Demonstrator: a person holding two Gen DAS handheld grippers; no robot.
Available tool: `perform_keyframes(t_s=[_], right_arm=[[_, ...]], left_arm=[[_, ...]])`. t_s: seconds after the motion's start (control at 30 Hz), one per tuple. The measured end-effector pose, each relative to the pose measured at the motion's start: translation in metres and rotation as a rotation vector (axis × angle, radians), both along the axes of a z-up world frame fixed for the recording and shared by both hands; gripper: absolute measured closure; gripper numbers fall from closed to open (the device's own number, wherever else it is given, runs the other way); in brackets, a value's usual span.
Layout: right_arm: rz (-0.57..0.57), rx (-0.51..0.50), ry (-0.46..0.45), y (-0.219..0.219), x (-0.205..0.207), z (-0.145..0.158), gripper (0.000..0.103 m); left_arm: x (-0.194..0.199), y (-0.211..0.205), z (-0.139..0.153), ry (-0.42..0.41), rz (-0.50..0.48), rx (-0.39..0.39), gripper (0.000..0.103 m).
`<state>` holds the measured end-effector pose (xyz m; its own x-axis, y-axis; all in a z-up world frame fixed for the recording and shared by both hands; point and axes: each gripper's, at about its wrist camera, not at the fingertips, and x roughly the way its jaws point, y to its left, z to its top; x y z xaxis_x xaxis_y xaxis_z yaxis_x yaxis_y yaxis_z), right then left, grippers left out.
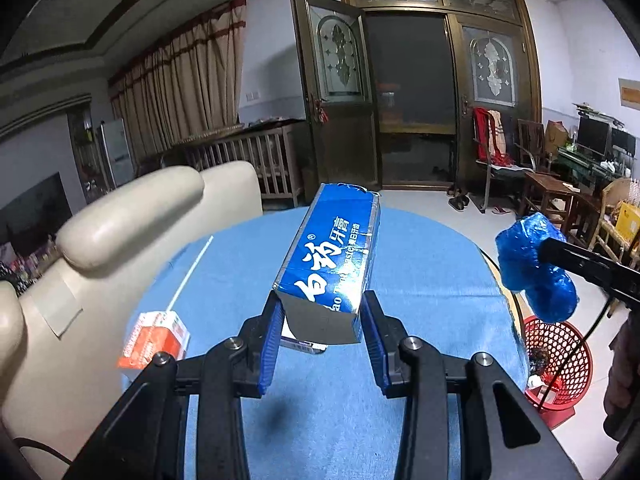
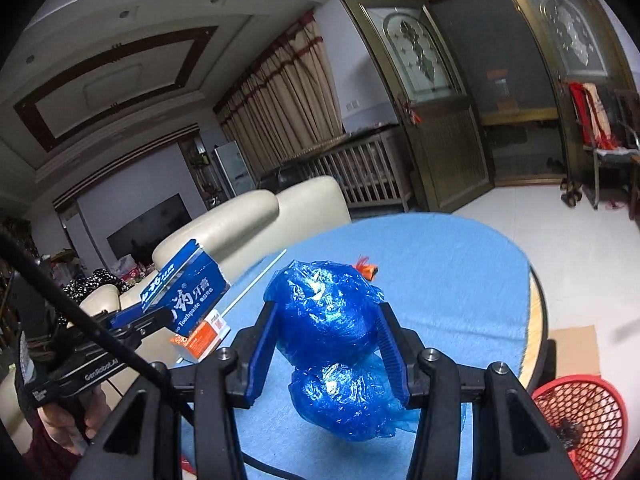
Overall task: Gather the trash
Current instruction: 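Carry the toothpaste box with the left tool while the right tool carries the blue bag to the basket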
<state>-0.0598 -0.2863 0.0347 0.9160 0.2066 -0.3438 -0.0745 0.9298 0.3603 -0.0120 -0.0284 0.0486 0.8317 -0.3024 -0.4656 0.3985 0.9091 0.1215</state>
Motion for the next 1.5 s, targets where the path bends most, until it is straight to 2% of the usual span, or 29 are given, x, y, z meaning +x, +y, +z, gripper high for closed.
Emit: perform_keyframes(t_s=[0.5, 0.9, 1.5], right_arm=[[-0.01, -0.006, -0.085, -0.01, -0.052, 0.019, 0.052], [-0.036, -0.029, -0.138, -0.012, -0.084, 0.024, 0.052], [-0.078, -0.014, -0.161, -0.028, -0.104, 0.024, 0.052]], left_arm=[[-0.031, -0.014, 0.024, -0.1, -0.031, 0.037, 0.063], [-0.047, -0.018, 0.031, -0.131, -0.046, 0.047, 0.062], [-0.059, -0.02, 0.031, -0.152, -0.08, 0.072, 0.062]])
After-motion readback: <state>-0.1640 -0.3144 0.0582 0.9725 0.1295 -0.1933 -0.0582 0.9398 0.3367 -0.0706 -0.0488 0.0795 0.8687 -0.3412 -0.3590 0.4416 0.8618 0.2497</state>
